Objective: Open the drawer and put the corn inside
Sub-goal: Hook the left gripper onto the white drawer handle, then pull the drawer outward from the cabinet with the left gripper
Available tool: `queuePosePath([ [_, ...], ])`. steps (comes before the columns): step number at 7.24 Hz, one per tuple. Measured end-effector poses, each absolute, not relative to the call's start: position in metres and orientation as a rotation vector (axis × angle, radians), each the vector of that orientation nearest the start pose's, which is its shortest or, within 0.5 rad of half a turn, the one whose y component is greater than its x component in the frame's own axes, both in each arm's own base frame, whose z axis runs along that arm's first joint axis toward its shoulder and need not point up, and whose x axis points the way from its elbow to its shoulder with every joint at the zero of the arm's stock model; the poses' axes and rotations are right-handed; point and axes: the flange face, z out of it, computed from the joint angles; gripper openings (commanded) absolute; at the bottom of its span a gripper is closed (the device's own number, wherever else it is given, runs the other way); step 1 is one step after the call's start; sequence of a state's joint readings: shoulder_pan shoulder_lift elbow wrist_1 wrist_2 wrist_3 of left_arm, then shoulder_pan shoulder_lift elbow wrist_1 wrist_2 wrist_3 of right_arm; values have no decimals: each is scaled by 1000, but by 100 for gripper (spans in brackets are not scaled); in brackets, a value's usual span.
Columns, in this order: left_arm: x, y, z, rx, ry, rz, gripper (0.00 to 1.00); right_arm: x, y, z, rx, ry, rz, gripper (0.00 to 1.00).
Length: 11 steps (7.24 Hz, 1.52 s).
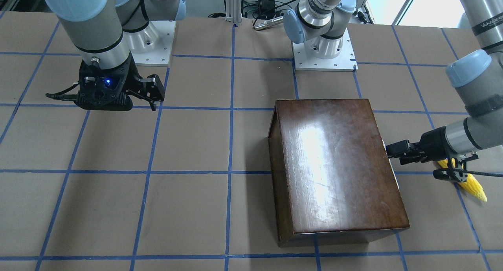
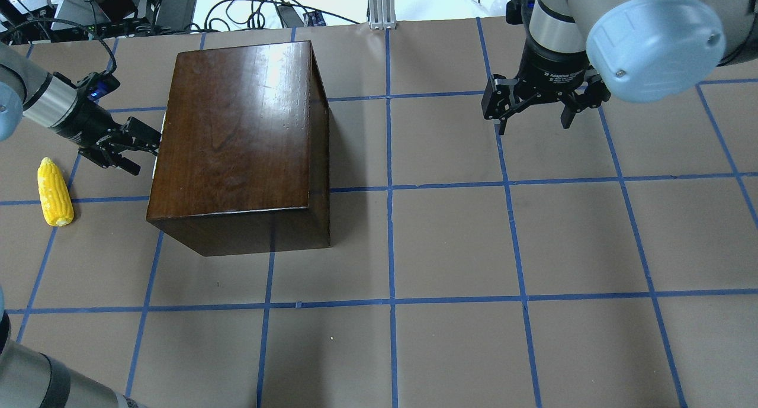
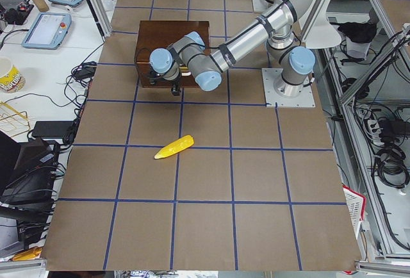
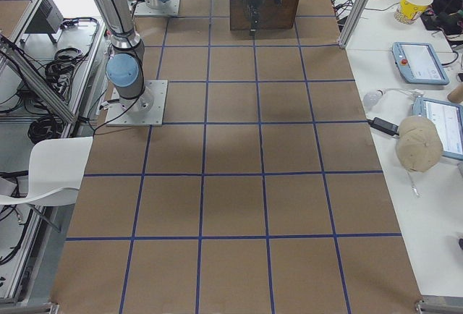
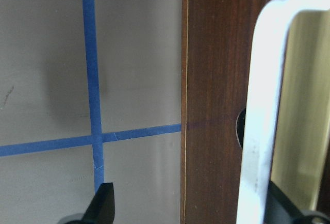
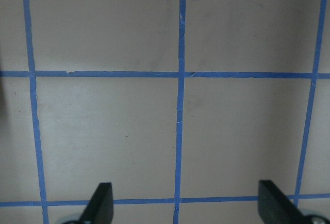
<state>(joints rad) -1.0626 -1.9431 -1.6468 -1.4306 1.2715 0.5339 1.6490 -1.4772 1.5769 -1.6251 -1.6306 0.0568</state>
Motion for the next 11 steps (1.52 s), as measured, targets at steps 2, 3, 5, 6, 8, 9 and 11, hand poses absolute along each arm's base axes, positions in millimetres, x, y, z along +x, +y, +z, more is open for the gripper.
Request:
queuePosePath([
  [2, 138, -581, 266, -48, 3539, 219, 100, 168, -514, 443, -37, 3203, 65, 100],
  [3, 139, -581, 266, -53, 3534, 217, 100, 168, -513, 443, -37, 3203, 66, 100],
  [5, 140, -581, 270, -71, 3526, 211, 100, 168, -514, 443, -36, 3203, 66, 100],
  [6, 140, -580, 273, -87, 3516, 212, 100, 168, -514, 443, -36, 3203, 65, 100],
  [8, 141, -577, 276, -105, 3484, 222, 100, 168, -514, 443, -37, 3203, 65, 100],
  [9, 142, -577, 276, -105, 3477, 226, 100, 168, -513, 443, -37, 3203, 66, 100],
  [11, 145, -578, 277, -101, 3471, 219, 100, 168, -513, 443, -37, 3203, 66, 100],
])
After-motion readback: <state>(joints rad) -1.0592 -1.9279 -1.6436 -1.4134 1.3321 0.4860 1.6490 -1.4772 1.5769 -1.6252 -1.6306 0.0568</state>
